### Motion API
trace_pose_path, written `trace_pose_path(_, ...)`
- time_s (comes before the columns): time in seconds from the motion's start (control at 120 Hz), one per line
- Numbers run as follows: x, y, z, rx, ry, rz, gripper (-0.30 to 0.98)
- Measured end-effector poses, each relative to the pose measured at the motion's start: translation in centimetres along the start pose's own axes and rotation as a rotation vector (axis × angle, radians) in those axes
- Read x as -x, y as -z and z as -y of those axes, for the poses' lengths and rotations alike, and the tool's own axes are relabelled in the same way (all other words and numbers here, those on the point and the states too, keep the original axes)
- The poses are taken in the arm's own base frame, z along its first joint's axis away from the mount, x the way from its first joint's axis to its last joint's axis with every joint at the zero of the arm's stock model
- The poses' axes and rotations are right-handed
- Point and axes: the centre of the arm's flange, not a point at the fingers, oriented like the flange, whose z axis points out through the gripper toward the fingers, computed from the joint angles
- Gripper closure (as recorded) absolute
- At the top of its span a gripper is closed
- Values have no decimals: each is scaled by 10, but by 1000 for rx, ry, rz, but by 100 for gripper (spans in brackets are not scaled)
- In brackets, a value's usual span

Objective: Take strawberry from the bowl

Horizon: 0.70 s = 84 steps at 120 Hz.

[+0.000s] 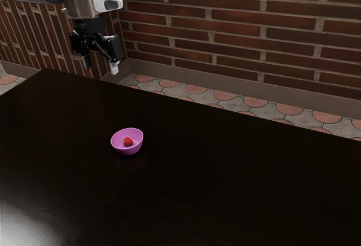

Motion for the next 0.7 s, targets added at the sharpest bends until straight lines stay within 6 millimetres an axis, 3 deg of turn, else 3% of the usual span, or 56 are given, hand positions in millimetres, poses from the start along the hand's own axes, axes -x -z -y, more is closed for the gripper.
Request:
trace_pose_path(0.008,0,0,0,0,0,0,0)
trace_pose_path(0.042,-35,8,3,-9,-5,-27,1)
trace_pose_path(0.075,-52,10,31,-25,33,-35,1)
trace_pose_path(0.125,-58,11,77,-41,91,-31,0)
trace_pose_path(0.183,-59,11,95,-47,98,-19,0)
trace_pose_path(0.392,-55,6,99,-41,34,24,0)
trace_pose_path(0.517,-63,-6,91,-29,-11,36,0)
trace_pose_path(0.633,-84,-43,87,-30,-49,64,0)
trace_pose_path(0.7,-98,-83,88,-29,-75,98,0)
